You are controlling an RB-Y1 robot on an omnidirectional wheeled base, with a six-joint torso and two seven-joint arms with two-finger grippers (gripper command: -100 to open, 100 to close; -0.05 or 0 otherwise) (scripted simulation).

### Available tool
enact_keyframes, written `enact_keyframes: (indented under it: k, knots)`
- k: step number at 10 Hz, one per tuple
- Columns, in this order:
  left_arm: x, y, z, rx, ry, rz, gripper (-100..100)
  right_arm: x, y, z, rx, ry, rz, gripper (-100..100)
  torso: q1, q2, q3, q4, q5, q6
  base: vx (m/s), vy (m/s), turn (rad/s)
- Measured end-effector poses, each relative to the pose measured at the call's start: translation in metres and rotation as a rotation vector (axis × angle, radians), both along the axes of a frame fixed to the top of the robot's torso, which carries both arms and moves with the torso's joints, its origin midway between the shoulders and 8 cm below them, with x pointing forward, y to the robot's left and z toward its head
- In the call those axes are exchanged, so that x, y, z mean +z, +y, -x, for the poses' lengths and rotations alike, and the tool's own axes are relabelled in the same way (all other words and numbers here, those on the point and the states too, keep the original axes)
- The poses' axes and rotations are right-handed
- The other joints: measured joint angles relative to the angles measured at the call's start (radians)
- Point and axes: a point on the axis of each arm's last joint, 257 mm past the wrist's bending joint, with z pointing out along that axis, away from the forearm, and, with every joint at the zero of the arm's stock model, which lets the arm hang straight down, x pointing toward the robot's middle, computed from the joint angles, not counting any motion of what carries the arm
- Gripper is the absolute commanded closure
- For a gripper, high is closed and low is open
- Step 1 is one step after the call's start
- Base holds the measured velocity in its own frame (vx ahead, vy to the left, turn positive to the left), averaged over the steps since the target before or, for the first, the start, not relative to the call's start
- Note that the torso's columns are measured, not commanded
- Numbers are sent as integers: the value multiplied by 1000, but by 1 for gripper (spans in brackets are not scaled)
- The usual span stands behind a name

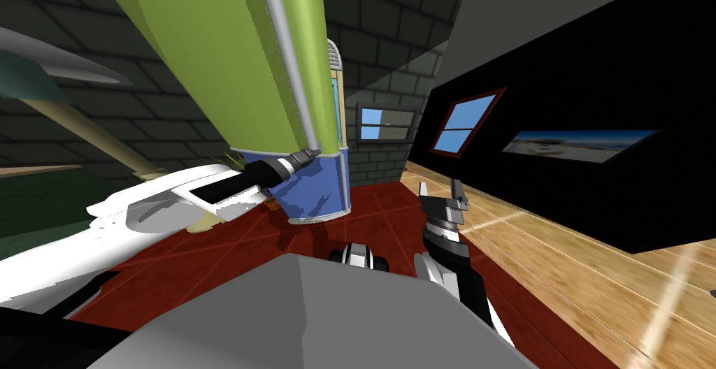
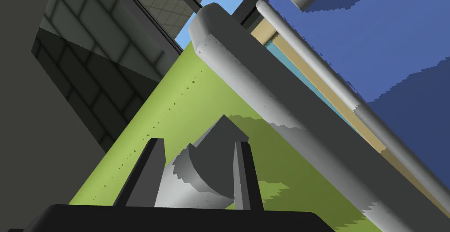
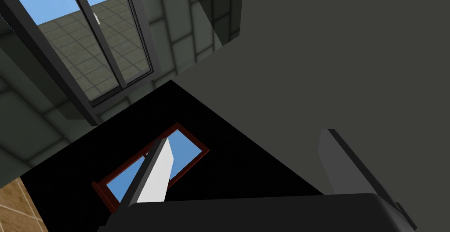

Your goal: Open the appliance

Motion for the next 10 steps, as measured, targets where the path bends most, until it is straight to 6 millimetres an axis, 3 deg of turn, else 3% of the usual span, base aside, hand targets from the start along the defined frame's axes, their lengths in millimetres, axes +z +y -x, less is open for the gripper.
enact_keyframes:
  k: [10]
  knots:
    - [-2, -46, 11, -173, 9, 2, 100, 0, 0, 0, 0, 0, 0, 0, 14, 3, 0, 2, 4, -2, -238, 190, -102]
